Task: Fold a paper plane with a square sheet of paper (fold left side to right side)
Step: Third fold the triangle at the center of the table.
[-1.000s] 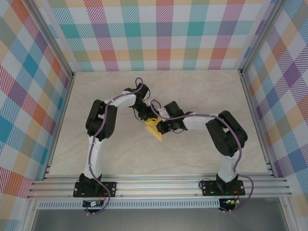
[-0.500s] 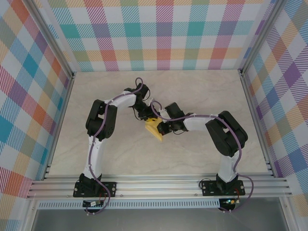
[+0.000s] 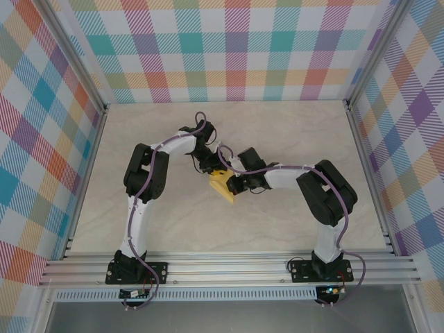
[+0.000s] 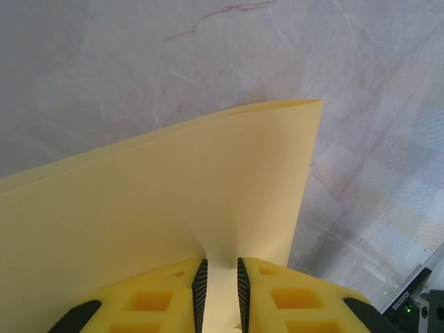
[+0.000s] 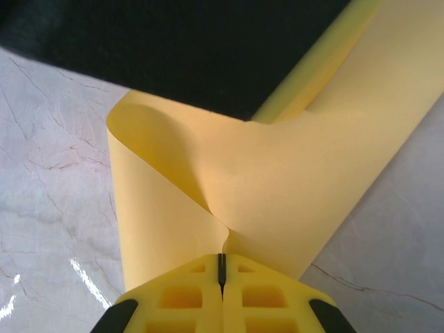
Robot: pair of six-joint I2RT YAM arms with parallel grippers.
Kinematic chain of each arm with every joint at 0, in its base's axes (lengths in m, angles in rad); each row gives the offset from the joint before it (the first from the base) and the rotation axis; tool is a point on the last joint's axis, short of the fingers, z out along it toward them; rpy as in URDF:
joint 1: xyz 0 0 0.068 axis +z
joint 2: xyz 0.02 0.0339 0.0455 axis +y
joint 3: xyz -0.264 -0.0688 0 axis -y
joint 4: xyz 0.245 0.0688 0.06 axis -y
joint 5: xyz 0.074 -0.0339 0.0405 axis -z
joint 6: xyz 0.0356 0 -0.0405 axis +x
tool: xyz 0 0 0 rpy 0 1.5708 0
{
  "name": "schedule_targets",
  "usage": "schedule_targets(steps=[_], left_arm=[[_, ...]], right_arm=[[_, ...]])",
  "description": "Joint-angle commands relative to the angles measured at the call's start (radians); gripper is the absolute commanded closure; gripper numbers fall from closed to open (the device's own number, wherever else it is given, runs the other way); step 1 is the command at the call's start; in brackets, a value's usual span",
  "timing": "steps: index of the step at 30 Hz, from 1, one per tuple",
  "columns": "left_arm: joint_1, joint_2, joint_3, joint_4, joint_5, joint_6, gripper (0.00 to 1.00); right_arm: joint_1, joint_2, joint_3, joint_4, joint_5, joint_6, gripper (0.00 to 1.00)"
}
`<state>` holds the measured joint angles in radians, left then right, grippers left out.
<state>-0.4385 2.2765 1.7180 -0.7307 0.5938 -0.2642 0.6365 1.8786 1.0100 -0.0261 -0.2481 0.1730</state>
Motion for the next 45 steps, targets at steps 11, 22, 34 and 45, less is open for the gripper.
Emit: schedule_targets(steps=[11,22,34,45], left_arm=[[-0.023,0.046,-0.004,-0.021,-0.011,0.015,0.79],[-0.023,0.045,-0.005,-0.023,-0.009,0.014,0.79],[-0.025,0.047,-0.005,-0.019,-0.008,0.014,0.79],[-0.025,0.039,0.004,-0.03,-0.009,0.019,0.79]], right_arm=[[-0.006,-0.019,0.038,-0.032,0.001,0.002,1.0],[-0.006,0.0,0.038,-0.038,0.021,0.006,1.0],[-0.008,0.04,0.066,-0.069,0.009,0.0,1.0],[-0.006,0.025,-0.014,-0.047,0.002,0.037,1.0]])
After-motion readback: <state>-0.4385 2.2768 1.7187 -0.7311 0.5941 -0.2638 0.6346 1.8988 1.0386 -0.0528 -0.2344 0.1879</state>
